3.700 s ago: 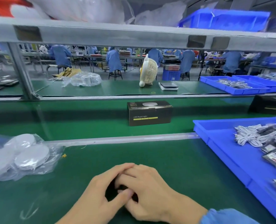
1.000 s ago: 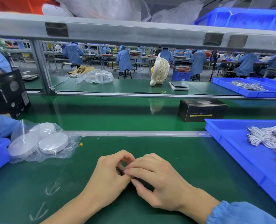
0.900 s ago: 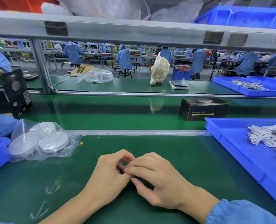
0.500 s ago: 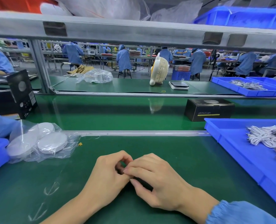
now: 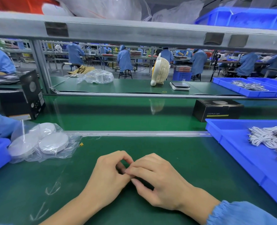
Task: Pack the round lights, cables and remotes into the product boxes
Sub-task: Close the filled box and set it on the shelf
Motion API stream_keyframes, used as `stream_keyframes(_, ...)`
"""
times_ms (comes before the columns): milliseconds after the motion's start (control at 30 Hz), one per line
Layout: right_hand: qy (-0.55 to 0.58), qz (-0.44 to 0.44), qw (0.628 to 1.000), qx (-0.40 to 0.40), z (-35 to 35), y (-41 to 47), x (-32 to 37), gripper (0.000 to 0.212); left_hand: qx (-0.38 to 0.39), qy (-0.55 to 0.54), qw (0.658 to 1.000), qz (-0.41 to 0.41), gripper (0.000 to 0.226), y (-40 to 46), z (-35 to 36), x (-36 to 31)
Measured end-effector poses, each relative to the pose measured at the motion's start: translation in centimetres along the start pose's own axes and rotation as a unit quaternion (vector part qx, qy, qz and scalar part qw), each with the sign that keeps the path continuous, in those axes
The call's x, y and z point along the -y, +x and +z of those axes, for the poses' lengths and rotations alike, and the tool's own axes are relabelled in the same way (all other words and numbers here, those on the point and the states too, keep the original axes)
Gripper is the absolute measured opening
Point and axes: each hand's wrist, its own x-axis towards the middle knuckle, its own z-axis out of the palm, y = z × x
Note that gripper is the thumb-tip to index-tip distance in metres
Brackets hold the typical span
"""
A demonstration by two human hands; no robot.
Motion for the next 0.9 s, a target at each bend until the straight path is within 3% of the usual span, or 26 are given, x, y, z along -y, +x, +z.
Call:
stream_keyframes(167,-0.003,-0.001,1.000,-0.007,-0.03,0.05,-0.06,0.022,0.008,-0.008,1.000,0.018,0.050,0.05,0.03,-0.05)
stream_keyframes(333,0.000,0.001,1.000,-0.009,-0.05,0.00,-0.02,0.022,-0.021,0.007,1.000,0.019,0.034,0.07,0.07,0.16)
stream_keyframes(500,-0.006,-0.001,1.000,-0.005,-0.05,-0.01,-0.02,0.022,-0.006,-0.007,1.000,0.029,0.046,-0.06,0.04,-0.10)
stream_keyframes(567,-0.005,-0.002,1.000,-0.005,-0.04,-0.03,0.00,0.022,0.008,-0.001,0.999,0.047,0.039,-0.03,0.05,-0.05)
stream_keyframes(667,-0.002,0.001,1.000,-0.002,-0.14,-0.06,0.03,0.023,-0.001,-0.007,1.000,0.019,0.026,0.10,0.06,0.13)
stream_keyframes(900,0.000,0.005,1.000,0.008,-0.30,-0.12,0.06,0.023,0.014,-0.010,1.000,-0.009,0.023,0.08,0.20,0.29)
